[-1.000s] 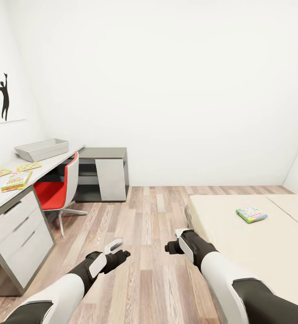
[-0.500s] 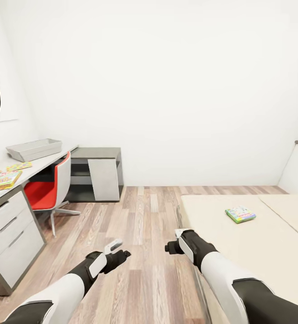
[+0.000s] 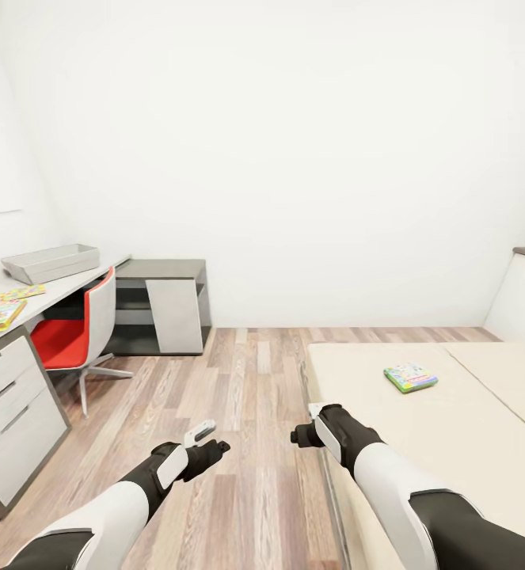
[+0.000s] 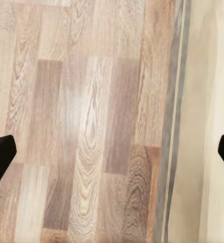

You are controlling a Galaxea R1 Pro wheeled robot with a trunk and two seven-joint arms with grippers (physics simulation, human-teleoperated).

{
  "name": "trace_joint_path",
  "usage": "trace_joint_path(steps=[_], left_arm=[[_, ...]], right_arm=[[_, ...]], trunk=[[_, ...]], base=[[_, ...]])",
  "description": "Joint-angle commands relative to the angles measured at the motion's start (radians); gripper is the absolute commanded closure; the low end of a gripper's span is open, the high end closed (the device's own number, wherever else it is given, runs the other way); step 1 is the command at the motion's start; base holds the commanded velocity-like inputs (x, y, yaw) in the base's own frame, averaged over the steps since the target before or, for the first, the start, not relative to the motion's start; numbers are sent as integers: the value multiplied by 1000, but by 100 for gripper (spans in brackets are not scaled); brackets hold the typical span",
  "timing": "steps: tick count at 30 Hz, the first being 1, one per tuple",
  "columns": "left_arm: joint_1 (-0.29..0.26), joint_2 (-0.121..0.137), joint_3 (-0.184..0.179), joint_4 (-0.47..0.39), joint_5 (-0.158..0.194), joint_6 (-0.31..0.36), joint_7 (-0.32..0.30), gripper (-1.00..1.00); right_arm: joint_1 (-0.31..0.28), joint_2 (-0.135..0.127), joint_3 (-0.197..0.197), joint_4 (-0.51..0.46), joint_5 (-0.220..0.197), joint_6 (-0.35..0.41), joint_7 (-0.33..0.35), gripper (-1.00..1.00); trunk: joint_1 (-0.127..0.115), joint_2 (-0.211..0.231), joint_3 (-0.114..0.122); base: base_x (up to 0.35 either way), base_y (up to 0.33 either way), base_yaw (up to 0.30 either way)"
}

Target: Put all the toys in the child's room - the three board games (two on the bed and one on the table), the two jigsaw puzzles on the table, and the tennis ball on the table - inside the toy box on the table in the child's room.

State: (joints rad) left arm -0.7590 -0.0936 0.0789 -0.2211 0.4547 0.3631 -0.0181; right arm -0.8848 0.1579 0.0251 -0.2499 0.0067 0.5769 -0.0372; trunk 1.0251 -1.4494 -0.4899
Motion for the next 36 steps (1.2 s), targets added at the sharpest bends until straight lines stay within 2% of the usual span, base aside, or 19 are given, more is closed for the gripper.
trace_joint_path(steps=[1,36], left_arm=[[0,0,8,-1,-2,6,-2,-100],[0,1,8,-1,-3,4,-1,-100]], right_arm=[[0,0,3,-2,1,6,-3,-100],[0,0,3,-2,1,6,-3,-100]], trunk=[[0,-1,-1],[0,-1,-1]], base=[[0,-58,0],[-4,-35,0]])
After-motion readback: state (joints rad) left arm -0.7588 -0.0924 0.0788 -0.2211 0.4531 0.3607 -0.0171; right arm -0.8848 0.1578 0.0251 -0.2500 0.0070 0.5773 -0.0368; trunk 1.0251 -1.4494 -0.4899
